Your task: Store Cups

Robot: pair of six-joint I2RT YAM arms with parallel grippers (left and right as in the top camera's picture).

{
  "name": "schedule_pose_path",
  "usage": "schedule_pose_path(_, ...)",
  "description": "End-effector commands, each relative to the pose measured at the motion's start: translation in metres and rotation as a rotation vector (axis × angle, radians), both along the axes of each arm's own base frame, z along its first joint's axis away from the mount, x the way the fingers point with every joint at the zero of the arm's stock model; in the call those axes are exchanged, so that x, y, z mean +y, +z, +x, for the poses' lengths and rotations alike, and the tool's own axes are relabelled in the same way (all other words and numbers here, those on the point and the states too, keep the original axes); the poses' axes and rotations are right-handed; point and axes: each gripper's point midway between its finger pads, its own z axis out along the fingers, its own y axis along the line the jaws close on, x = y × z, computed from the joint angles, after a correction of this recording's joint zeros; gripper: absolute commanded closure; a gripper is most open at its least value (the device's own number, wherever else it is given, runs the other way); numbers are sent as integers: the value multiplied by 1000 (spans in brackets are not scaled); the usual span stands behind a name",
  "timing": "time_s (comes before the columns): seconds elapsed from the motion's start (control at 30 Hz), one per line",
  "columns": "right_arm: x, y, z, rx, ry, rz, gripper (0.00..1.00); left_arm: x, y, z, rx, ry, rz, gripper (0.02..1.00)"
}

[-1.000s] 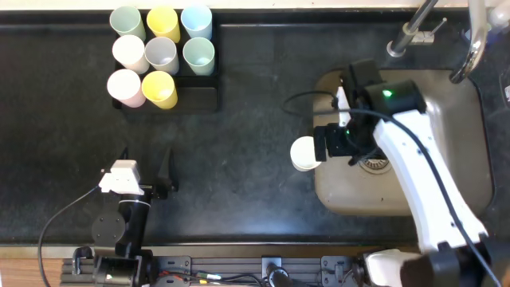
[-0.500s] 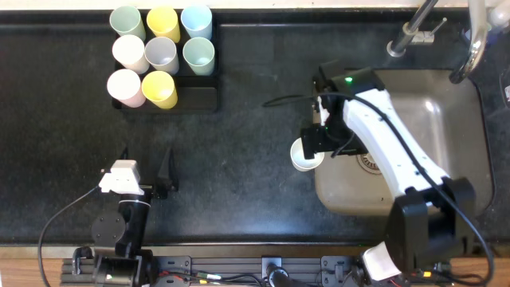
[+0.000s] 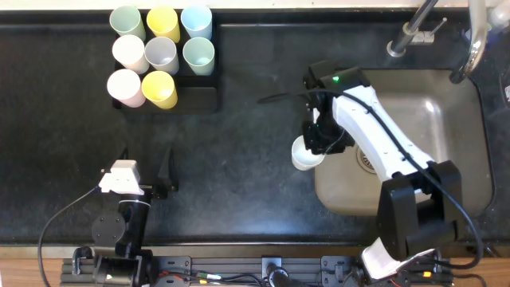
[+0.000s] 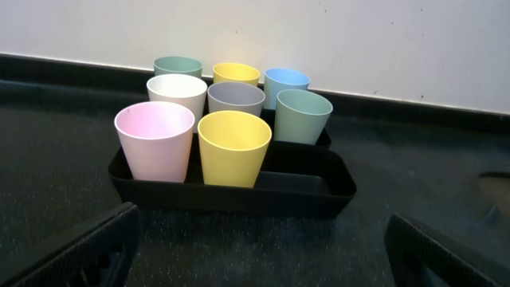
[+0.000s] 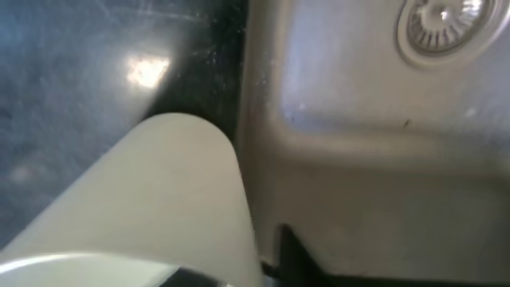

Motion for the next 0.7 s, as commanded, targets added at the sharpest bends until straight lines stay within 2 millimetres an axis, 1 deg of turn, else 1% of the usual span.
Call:
schedule_pose_path(0.03,12,0,0,-23,21,8,956,-5,1,-1,-8,-27,20,18)
schedule_pose_path(0.13,21,7,6,-74,29,27,956,-5,1,-1,-8,-27,20,18)
schedule_pose_path(0.2,27,19,11,-117,41,44,956,-5,1,-1,-8,-27,20,18)
schedule_pose_path(0.27,35,40,19,-166,54,65,958,-5,1,-1,-8,-27,20,18)
schedule_pose_path(0.33,45,67,30,-222,68,86,958,-5,1,-1,-8,-27,20,18)
schedule_pose_path(0.47,79,137,60,-390,48,174,958,-5,1,-1,-8,-27,20,18)
schedule_pose_path(0.5,89,153,66,-424,35,198,958,-5,1,-1,-8,-27,20,18)
schedule_pose_path(0.53,99,164,70,-447,29,218,958,-5,1,-1,-8,-27,20,18)
schedule_pose_path(0.57,111,175,73,-466,28,244,958,-5,1,-1,-8,-27,20,18)
schedule_pose_path(0.63,132,186,79,-487,25,275,958,-5,1,-1,-8,-27,20,18)
schedule_pose_path(0.7,152,189,84,-489,14,298,958,-5,1,-1,-8,-27,20,20)
